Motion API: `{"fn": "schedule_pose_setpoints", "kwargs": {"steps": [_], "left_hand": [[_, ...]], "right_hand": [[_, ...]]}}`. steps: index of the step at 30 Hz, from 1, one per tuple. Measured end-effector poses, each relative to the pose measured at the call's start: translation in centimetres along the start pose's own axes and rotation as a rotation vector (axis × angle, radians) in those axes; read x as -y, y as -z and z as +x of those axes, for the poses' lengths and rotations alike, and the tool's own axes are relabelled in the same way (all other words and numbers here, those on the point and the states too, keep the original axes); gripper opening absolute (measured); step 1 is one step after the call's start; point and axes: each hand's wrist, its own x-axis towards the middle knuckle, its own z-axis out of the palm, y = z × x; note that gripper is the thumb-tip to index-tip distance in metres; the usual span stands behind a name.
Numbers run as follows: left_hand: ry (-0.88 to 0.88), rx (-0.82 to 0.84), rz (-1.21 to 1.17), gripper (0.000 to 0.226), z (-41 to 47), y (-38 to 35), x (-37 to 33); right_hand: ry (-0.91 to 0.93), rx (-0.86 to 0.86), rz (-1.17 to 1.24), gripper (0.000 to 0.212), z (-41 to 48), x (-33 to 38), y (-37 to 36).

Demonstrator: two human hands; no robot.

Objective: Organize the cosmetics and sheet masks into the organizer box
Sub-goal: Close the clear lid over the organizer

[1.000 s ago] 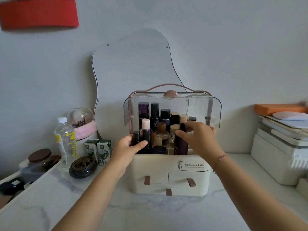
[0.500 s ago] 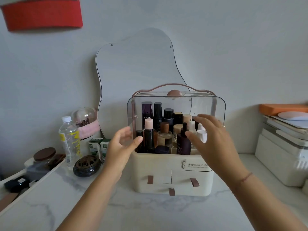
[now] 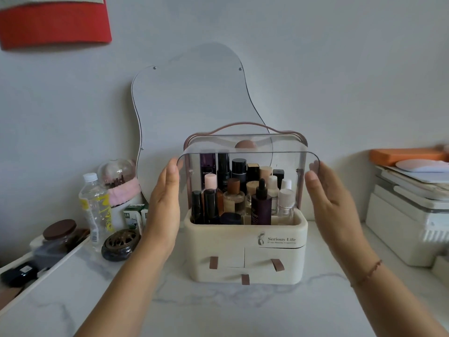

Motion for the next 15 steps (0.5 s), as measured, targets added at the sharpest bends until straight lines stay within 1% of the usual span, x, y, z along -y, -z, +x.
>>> {"fn": "schedule_pose_setpoints", "kwargs": {"steps": [2, 4, 6, 9, 13, 15], "left_hand": [[0.011, -0.005, 0.003, 0.085, -0.9, 0.3, 0.7], [0.013, -0.003, 0.008, 0.072, -2.1, 0.3, 1.6], [0.024, -0.002, 0.026, 0.065, -3.2, 0.4, 2.8], [0.054, -0.004, 0.065, 0.064, -4.2, 0.3, 4.8], [0.066, -0.017, 0.107, 0.056, -4.7, -0.1, 6.5], [0.078, -0.022, 0.095, 0.060, -4.5, 0.0, 7.1]], "right_hand": [[-0.040, -0.009, 0.015, 0.060, -1.4, -0.9, -0.1], [-0.075, 0.016, 0.026, 0.064, -2.9, -1.9, -0.3], [-0.124, 0.043, 0.034, 0.063, -4.1, -2.8, -0.6], [-0.188, 0.062, 0.017, 0.061, -5.2, -4.2, -1.2], [-0.210, 0.076, -0.027, 0.051, -5.7, -5.5, -1.8], [-0.208, 0.075, -0.038, 0.052, -5.6, -6.0, -1.9]]}}
